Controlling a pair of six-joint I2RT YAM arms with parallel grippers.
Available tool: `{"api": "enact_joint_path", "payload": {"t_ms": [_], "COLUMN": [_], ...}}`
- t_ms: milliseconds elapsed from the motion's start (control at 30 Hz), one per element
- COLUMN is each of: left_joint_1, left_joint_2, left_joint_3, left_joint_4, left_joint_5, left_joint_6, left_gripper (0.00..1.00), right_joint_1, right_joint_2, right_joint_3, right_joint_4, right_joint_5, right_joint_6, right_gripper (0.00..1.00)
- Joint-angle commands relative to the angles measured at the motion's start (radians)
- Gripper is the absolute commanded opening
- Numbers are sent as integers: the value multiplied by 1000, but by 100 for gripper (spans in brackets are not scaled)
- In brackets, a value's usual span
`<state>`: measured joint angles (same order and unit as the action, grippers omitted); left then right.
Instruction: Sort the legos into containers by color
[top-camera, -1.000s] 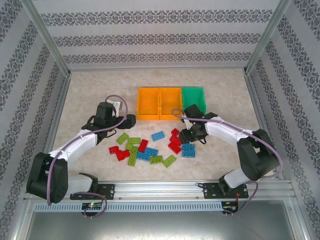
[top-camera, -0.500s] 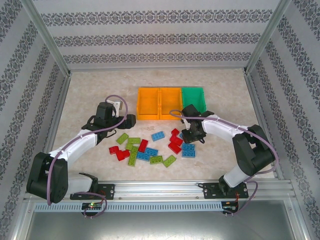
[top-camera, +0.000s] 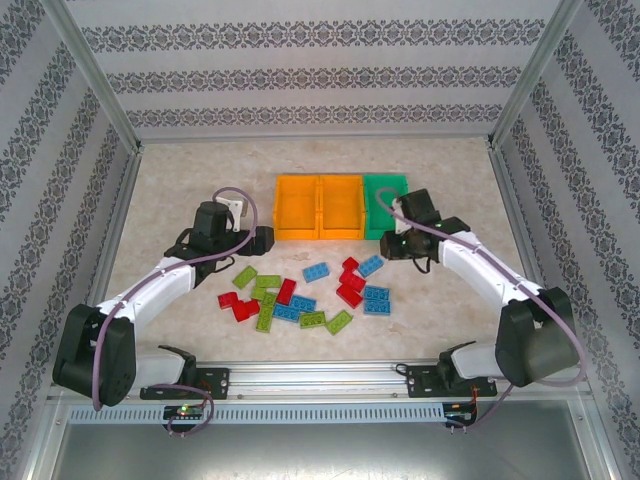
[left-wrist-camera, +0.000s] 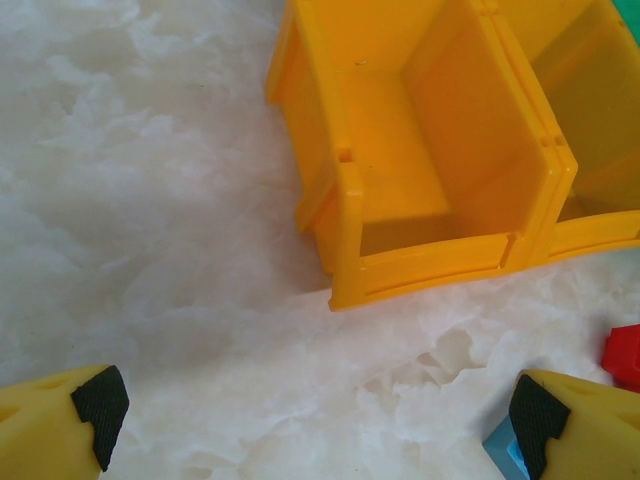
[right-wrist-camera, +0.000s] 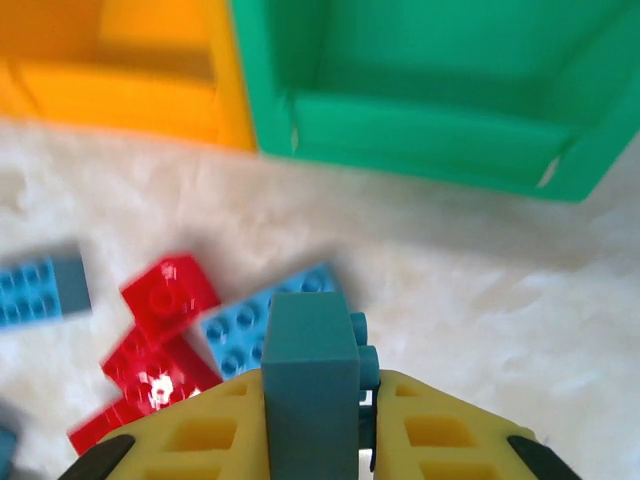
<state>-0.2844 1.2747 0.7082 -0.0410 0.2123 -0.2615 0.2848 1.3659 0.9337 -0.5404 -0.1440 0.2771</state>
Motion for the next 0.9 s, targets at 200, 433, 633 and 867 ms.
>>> {"api": "enact_joint_path", "payload": {"t_ms": [200,433,633,867], "left_joint_1": [-35,-36,-54,-57], "left_joint_2": [9,16,19,107], "left_joint_3": [40,51,21,68], "left_joint_4": [-91,-243,-291,-428], "left_joint_5": [-108,-235,-221,-205], "left_joint_6": [-27,-148,-146,-276], "left_gripper": [100,100,100,98], "right_joint_1": [-70,-79,-77,-64], "right_joint_2": [224,404,447,426], "right_joint_3": [228,343,370,358], "right_joint_4": [95,80,82,92], "right_joint_5": [6,65,55,35], "right_joint_6": [97,113,115,113], "right_gripper": [21,25,43,64]}}
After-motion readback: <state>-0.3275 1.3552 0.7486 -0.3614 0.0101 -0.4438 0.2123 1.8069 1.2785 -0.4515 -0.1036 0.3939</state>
